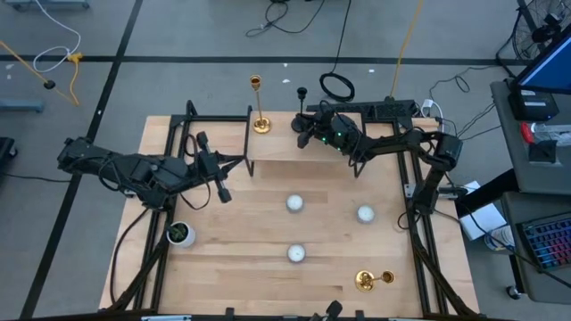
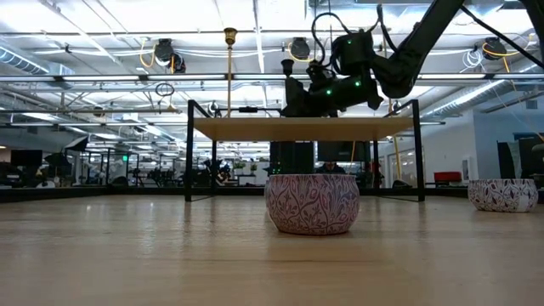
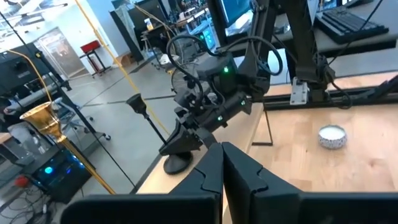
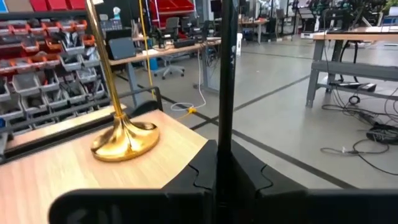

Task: Pick & Place candle stick holders
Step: Put the black candle holder on the shelf, then put the golden candle holder on the shelf

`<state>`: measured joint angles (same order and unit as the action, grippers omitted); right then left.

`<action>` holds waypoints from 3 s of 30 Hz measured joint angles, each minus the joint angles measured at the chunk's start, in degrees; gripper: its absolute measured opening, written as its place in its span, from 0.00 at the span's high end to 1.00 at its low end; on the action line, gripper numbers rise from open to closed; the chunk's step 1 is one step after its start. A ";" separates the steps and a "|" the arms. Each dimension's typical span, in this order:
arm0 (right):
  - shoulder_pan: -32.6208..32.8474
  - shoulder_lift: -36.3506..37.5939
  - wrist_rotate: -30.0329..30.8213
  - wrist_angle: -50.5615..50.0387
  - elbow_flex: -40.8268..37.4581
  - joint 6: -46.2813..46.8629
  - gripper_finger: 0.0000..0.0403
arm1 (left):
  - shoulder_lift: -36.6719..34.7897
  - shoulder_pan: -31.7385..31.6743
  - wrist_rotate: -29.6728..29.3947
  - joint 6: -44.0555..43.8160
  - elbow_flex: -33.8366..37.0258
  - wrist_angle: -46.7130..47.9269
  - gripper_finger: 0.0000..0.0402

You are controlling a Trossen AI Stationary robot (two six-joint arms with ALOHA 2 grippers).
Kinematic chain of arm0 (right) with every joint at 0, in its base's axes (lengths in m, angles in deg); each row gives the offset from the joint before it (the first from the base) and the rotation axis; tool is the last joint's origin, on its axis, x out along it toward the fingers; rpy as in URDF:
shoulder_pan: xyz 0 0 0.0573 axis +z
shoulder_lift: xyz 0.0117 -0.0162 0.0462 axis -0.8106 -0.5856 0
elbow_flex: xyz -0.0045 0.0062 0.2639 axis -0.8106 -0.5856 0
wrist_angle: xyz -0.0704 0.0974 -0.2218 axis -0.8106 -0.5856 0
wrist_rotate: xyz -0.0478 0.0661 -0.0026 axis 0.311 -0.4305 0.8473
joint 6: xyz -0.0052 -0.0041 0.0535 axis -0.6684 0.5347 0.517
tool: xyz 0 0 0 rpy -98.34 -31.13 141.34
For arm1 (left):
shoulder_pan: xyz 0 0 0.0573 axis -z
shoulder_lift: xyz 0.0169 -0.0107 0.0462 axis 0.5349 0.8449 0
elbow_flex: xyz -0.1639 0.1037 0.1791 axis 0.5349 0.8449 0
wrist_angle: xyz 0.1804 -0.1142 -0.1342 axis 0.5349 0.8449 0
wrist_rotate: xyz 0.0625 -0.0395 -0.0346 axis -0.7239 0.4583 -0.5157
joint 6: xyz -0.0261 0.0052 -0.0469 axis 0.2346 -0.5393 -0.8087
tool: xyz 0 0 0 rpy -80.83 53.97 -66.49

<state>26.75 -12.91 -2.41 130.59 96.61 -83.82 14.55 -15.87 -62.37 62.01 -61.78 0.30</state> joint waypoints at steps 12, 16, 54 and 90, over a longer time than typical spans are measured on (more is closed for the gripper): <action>-0.27 0.00 0.04 -0.94 0.00 -2.19 0.78 | 0.02 0.07 -0.02 -0.99 0.00 1.57 0.94; 0.06 0.35 -0.21 -1.15 -0.03 -2.55 0.69 | 0.02 0.07 -0.04 -1.40 0.00 2.13 0.94; 49.59 40.11 -8.31 -88.39 -3.10 8.84 0.44 | -1.90 8.92 -0.94 -6.03 0.02 7.23 0.94; 81.17 35.81 -6.41 -17.02 -38.18 2.90 0.55 | -0.90 5.62 -1.01 -12.05 0.02 6.05 0.94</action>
<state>107.92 22.90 -8.82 113.56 58.43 -80.91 13.66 -10.25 -63.38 49.97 -61.76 6.35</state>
